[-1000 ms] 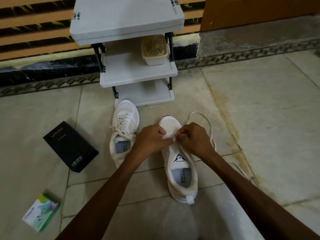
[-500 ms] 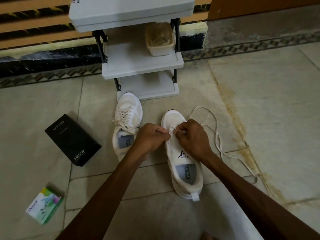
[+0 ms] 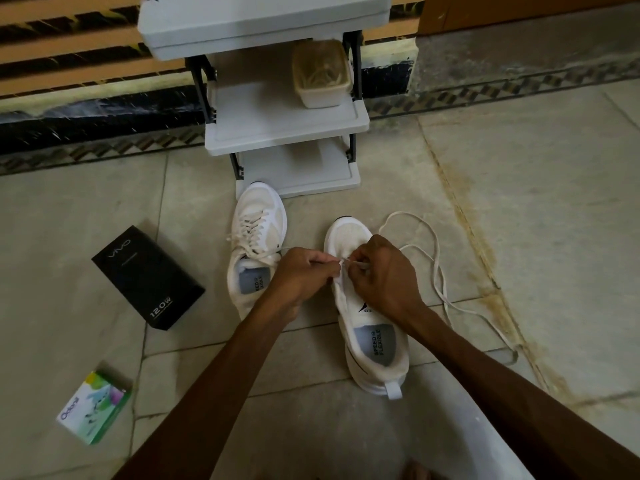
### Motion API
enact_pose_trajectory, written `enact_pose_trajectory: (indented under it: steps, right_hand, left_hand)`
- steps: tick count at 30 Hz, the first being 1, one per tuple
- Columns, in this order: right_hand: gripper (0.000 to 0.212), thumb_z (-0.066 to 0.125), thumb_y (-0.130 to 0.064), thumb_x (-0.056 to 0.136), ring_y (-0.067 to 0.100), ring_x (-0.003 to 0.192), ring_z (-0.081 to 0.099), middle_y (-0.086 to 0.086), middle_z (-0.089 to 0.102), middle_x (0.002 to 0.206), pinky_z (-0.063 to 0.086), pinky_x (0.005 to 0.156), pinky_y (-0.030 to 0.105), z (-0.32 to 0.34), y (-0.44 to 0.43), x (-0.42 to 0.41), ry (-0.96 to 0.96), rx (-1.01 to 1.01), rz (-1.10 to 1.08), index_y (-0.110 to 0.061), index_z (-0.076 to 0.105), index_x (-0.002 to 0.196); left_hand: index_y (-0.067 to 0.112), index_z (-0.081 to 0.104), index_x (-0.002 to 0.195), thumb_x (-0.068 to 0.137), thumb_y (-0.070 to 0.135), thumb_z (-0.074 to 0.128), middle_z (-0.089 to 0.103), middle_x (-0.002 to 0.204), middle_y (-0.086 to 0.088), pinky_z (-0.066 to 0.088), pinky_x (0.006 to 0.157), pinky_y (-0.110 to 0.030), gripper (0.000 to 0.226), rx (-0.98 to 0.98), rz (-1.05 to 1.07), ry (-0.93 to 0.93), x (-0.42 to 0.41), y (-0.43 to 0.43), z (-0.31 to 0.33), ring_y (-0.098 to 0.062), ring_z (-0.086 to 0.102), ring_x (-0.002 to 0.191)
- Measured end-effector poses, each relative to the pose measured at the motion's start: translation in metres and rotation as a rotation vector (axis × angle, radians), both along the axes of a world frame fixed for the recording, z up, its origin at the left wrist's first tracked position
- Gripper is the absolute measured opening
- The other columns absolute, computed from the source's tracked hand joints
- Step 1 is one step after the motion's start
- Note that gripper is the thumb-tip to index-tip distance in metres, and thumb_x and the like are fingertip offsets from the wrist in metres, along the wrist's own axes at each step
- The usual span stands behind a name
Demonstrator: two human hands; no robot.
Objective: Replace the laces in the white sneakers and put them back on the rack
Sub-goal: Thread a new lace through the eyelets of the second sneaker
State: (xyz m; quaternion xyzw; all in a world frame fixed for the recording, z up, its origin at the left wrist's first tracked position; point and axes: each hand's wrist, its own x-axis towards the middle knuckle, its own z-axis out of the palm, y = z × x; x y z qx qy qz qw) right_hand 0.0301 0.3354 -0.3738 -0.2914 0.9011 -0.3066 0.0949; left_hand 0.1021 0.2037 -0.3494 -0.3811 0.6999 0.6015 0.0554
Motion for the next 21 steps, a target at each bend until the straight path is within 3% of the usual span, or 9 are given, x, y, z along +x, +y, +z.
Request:
enact_pose_trajectory:
  steps: [5,13,16,19,21]
  right_hand:
    - [0.012,0.064,-0.025,0.086,0.013,0.079,0.055,0.002,0.060,0.091,0.035,0.066,0.022,-0.005,-0.003,0.002,-0.076,-0.012,-0.098,-0.014,0.069,0.086]
    - [0.005,0.073,-0.021,0.077,0.016,0.075,0.061,-0.001,0.066,0.085,0.040,0.063,0.023,0.008,-0.008,0.003,-0.048,0.070,-0.095,-0.018,0.074,0.081]
    - [0.008,0.072,-0.020,0.077,0.016,0.077,0.063,-0.001,0.068,0.086,0.039,0.063,0.024,0.013,-0.012,0.003,-0.006,0.131,-0.087,-0.020,0.075,0.084]
    - [0.006,0.072,-0.021,0.081,0.014,0.074,0.064,-0.004,0.070,0.082,0.040,0.062,0.023,0.013,-0.012,0.002,-0.018,0.125,-0.112,-0.026,0.076,0.082]
    - [0.007,0.073,-0.021,0.081,0.012,0.070,0.062,-0.005,0.072,0.080,0.037,0.060,0.020,0.013,-0.012,0.002,-0.006,0.129,-0.116,-0.028,0.077,0.082]
  left_hand:
    - [0.024,0.071,0.078,0.079,0.008,0.073,0.072,0.083,0.001,0.054,0.087,-0.031,0.017,0.044,0.025,-0.019,0.000,-0.001,-0.001,-0.017,0.066,0.090]
    - [0.023,0.071,0.084,0.080,0.011,0.072,0.072,0.094,-0.002,0.054,0.093,-0.035,0.013,0.030,0.005,-0.052,-0.003,0.000,-0.002,-0.020,0.066,0.099]
    - [0.021,0.072,0.081,0.080,0.013,0.073,0.073,0.093,-0.005,0.055,0.090,-0.033,0.008,0.042,0.015,-0.059,-0.004,0.001,-0.001,-0.019,0.067,0.094]
    - [0.013,0.070,0.084,0.089,0.007,0.065,0.072,0.092,-0.008,0.057,0.077,-0.023,0.009,0.156,0.075,0.001,-0.003,0.001,-0.002,-0.013,0.069,0.082]
    - [0.014,0.069,0.083,0.091,0.005,0.062,0.071,0.086,-0.006,0.057,0.073,-0.020,0.014,0.093,0.039,0.054,-0.001,0.001,-0.004,-0.011,0.069,0.077]
